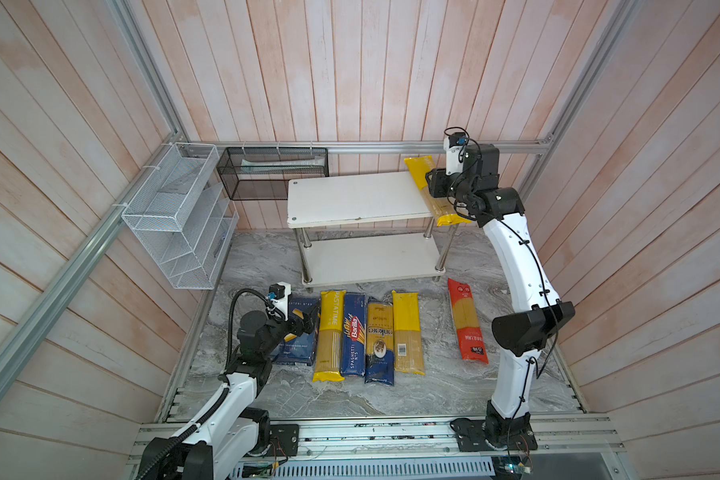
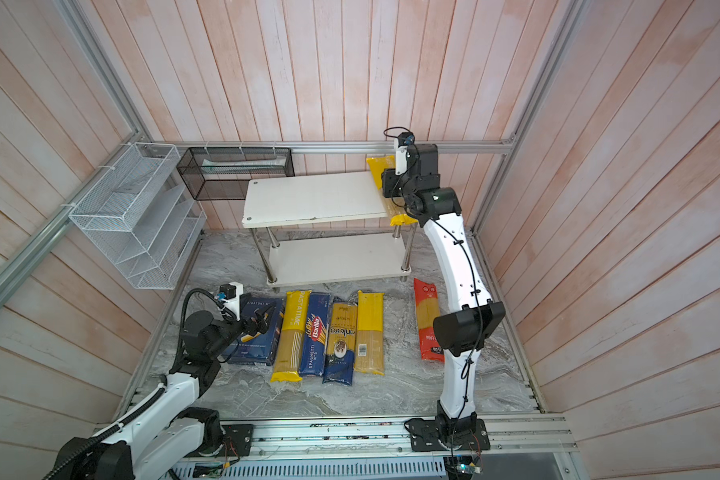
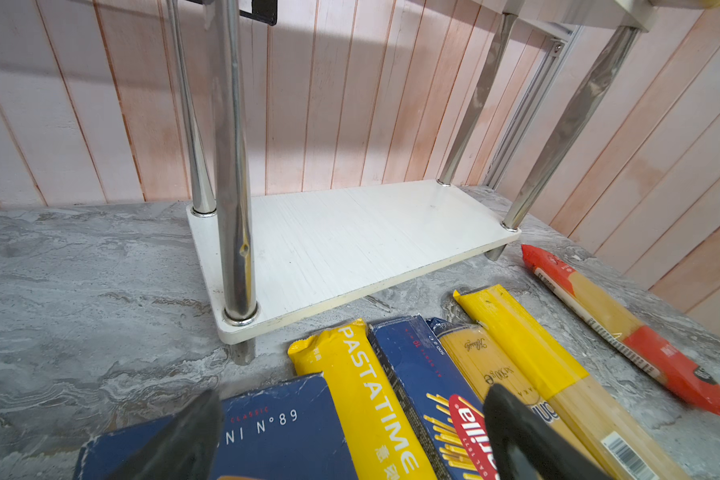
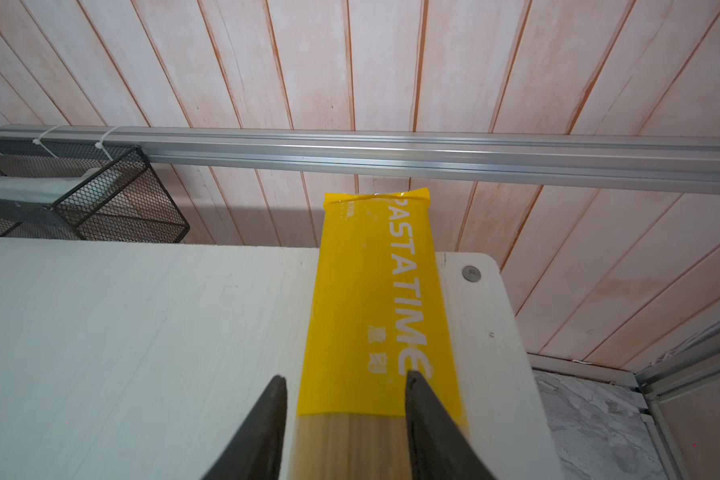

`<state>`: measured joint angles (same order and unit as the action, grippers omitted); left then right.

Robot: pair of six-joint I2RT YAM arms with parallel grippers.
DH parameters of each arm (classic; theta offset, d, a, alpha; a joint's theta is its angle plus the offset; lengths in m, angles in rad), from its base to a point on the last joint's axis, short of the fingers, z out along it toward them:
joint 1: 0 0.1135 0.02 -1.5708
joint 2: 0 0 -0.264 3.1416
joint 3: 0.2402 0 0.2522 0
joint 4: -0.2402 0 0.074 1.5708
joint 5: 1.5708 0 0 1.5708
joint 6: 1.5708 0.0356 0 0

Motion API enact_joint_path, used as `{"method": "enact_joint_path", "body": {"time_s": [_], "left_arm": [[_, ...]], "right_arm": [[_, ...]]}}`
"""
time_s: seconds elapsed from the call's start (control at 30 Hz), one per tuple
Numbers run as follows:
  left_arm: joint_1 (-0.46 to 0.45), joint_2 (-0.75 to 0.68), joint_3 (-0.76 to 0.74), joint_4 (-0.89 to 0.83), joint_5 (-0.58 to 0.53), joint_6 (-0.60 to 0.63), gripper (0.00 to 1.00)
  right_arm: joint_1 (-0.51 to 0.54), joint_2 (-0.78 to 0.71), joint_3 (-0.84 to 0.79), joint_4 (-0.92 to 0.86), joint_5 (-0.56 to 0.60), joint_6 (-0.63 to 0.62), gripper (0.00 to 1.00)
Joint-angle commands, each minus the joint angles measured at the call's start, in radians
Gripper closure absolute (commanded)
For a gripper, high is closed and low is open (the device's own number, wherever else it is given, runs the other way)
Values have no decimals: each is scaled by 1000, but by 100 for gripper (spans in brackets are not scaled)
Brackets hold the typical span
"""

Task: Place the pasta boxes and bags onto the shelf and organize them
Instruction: 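Lower the yellow bag flat onto the top shelf and open the right gripper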

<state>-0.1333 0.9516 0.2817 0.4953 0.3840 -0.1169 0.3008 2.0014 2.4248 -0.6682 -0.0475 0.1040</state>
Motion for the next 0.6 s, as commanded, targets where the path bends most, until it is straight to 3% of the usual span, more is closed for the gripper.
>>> {"method": "enact_joint_path", "body": {"time_s": [0.0,0.23,0.43,0.57], "left_arm": [[-2,-13,-12,23,-11,-4,0],[-2,-16,-15,24,-12,-4,0],[-3,-11,-11,22,-11,-4,0],[-2,-28,-21,27,-16,-5,0]], "right_arm": [[16,-81,-47,49,-63,-25,54],[88,-198,-152,62,-3,-59,54],[134,-368,-463,229,2,-105,54],[196,-506,-692,309,150,-57,57]]}}
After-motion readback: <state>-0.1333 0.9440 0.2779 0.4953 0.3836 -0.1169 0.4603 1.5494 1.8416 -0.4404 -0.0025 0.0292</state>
